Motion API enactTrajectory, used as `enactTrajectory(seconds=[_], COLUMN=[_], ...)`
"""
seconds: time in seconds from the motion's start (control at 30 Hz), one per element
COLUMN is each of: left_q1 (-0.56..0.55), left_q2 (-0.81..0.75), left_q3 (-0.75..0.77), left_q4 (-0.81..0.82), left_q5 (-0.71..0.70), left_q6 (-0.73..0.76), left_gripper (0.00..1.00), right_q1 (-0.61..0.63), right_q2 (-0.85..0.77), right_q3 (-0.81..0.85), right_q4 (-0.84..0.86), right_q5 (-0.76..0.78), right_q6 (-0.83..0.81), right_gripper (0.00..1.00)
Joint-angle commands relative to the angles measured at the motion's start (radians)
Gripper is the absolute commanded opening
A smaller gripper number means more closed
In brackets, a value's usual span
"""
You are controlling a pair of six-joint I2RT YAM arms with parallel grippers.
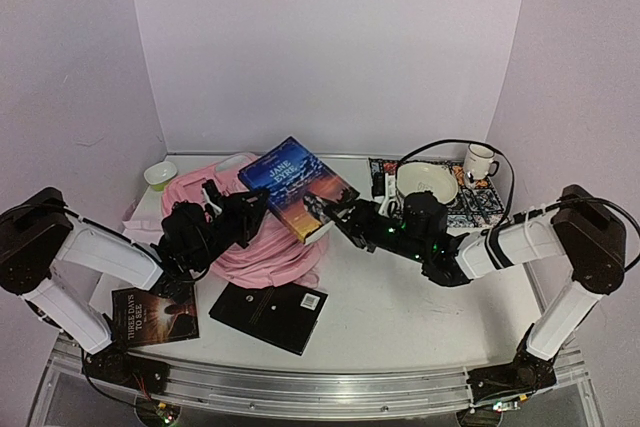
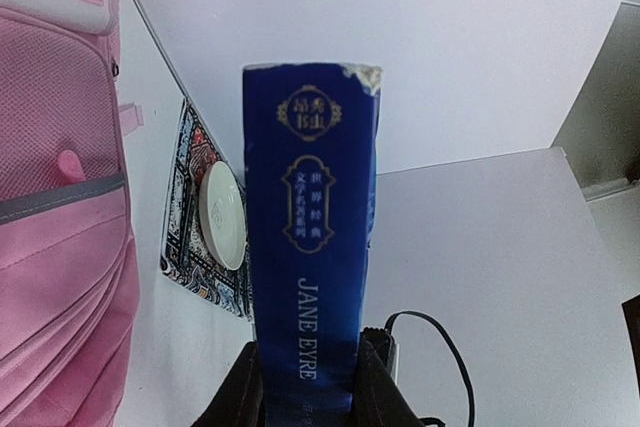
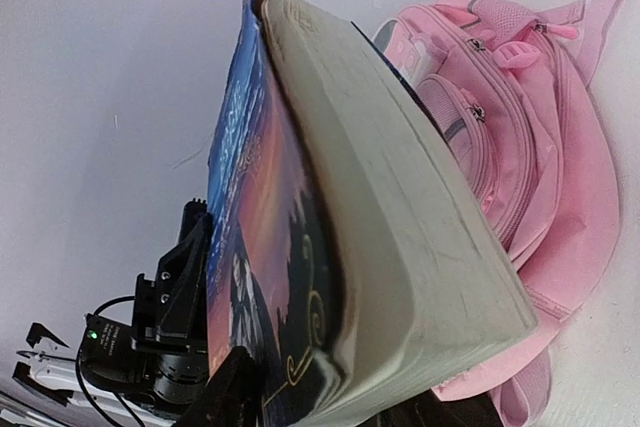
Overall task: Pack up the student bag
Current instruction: Pass from the left arm to the right
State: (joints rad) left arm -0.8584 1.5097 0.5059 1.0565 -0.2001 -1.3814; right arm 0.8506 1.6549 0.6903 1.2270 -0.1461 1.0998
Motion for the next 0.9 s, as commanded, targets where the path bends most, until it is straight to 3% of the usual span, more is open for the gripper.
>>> enactTrajectory(seconds=[0.0, 0.13, 0.23, 0.3, 0.53, 0.63, 0.87], left_q1=[-0.056, -0.060, -0.061, -0.061, -0.058, -0.054, -0.056], left_q2=[0.017, 0.044, 0.050, 0.046, -0.025, -0.106, -0.304], left_q3=[-0.002, -0.026, -0.064, -0.082, -0.151, -0.140, -0.041], left_q4=[0.126, 0.128, 0.129, 0.128, 0.103, -0.081, -0.552], left_q5=[0.116, 0.119, 0.101, 0.087, 0.040, 0.026, -0.059], left_q6=[-0.027, -0.052, -0.061, -0.050, 0.128, 0.229, 0.567], left_gripper=[0.00, 0.00, 0.07, 0.15, 0.56, 0.66, 0.74], right_q1=[-0.009, -0.011, -0.011, -0.012, -0.035, -0.072, -0.155], right_q2=[-0.057, -0.058, -0.056, -0.052, -0.065, -0.085, -0.151], right_q3=[0.049, 0.052, 0.055, 0.053, 0.024, -0.008, -0.087], right_q4=[0.565, 0.565, 0.565, 0.565, 0.563, 0.563, 0.562], right_q5=[-0.006, -0.019, -0.032, -0.032, -0.021, -0.021, -0.021], right_q6=[-0.027, -0.026, -0.024, -0.017, -0.017, 0.012, 0.048], right_gripper=[0.34, 0.21, 0.09, 0.00, 0.00, 0.00, 0.00])
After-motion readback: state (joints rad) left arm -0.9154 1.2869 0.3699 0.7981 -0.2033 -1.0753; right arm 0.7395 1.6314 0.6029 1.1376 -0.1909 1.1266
